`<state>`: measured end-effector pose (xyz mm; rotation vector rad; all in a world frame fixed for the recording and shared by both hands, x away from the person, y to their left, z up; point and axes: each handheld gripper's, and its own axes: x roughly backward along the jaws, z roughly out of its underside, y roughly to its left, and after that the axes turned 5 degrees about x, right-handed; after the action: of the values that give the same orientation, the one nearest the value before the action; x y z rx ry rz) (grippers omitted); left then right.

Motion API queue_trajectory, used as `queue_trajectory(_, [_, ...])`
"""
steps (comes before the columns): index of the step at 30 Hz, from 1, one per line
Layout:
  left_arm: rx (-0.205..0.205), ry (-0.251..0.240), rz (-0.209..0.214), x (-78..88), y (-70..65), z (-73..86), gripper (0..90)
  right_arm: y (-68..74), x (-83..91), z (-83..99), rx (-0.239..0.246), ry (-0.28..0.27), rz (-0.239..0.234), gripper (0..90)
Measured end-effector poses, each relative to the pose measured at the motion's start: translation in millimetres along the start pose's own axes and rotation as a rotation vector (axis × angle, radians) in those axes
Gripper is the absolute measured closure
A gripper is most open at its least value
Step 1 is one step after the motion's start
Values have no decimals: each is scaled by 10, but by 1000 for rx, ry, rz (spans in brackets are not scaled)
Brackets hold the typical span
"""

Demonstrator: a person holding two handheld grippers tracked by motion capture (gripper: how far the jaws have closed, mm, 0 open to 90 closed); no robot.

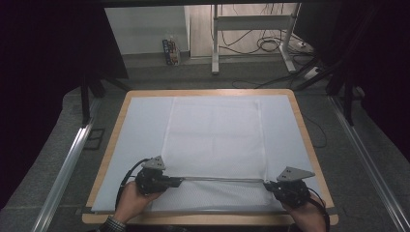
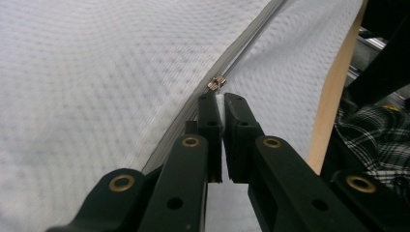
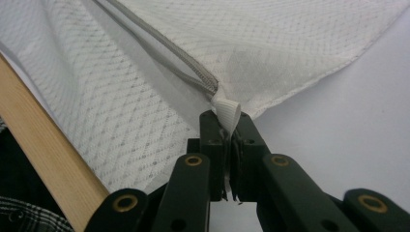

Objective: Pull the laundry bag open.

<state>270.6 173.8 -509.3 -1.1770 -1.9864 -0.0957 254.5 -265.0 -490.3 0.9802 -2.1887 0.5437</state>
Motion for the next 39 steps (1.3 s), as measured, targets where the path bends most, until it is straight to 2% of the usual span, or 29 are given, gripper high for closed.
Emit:
queue_trajectory(13, [9, 0, 9, 19, 8, 29, 867, -2, 1, 1, -2, 1, -3, 844])
queue_trajectory(14, [9, 9, -1, 29, 20, 37, 867, -4, 0, 3, -2, 4, 0, 844])
queue_trajectory(21, [36, -4, -9, 113, 84, 111, 867, -38, 7, 20, -13, 5, 7, 844])
queue_trajectory(30, [35, 14, -26, 118, 84, 137, 867, -29, 4, 17, -10, 9, 9, 844])
queue_trajectory(36, [52, 2, -38, 181, 109, 193, 867, -33, 2, 19, -13, 7, 6, 844])
queue_trajectory(39, [58, -4, -31, 203, 120, 212, 867, -35, 3, 19, -14, 5, 1, 844])
